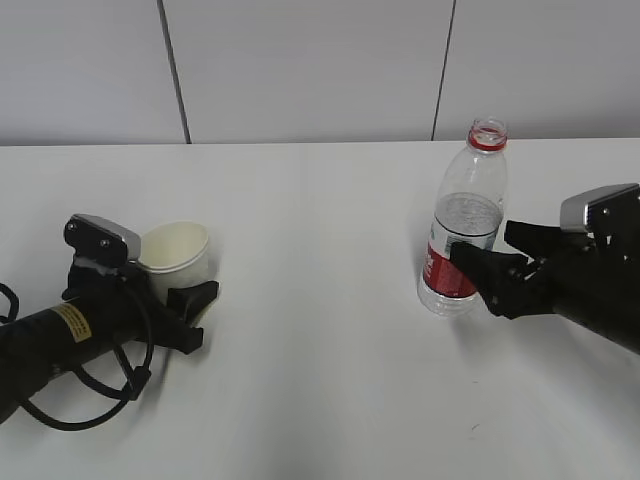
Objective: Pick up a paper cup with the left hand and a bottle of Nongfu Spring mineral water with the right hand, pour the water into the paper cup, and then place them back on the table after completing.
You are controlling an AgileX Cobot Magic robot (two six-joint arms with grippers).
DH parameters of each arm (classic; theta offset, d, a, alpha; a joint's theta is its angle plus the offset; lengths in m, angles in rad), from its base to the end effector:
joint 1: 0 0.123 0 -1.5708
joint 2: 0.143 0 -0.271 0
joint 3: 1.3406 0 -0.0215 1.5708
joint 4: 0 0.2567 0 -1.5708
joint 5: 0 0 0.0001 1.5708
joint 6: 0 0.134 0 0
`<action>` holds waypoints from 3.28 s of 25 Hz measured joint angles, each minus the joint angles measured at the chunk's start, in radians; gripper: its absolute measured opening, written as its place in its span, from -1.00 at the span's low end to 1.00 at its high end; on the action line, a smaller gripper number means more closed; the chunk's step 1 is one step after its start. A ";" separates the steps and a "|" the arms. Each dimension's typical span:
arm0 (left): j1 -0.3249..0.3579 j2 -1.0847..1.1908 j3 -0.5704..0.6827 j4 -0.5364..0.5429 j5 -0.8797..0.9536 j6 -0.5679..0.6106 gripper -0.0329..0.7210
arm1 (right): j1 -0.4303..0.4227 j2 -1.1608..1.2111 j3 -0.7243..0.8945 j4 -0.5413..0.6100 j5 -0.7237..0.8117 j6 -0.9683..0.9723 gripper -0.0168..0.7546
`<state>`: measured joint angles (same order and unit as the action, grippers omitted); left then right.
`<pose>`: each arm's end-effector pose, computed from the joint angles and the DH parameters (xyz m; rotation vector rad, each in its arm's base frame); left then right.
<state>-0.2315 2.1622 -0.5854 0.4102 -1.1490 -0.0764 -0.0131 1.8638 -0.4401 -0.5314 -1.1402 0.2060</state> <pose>0.3198 -0.1255 0.0244 0.5622 1.8608 -0.4489 0.3108 0.0576 0.0938 -0.3553 1.7799 0.4021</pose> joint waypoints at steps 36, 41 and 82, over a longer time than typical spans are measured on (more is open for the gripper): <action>0.000 0.000 0.000 0.109 -0.001 0.000 0.11 | 0.000 0.166 -0.212 -0.122 -0.006 -0.006 0.18; 0.000 0.000 0.000 0.222 -0.001 -0.016 0.11 | 0.000 0.166 -0.212 -0.120 -0.006 -0.011 0.16; -0.282 -0.033 -0.129 0.205 0.009 -0.081 0.11 | 0.080 0.122 -0.428 -0.160 0.234 -0.714 0.14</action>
<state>-0.5133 2.1293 -0.7145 0.6157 -1.1405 -0.1576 0.0673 1.9858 -0.8685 -0.6917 -0.9063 -0.5076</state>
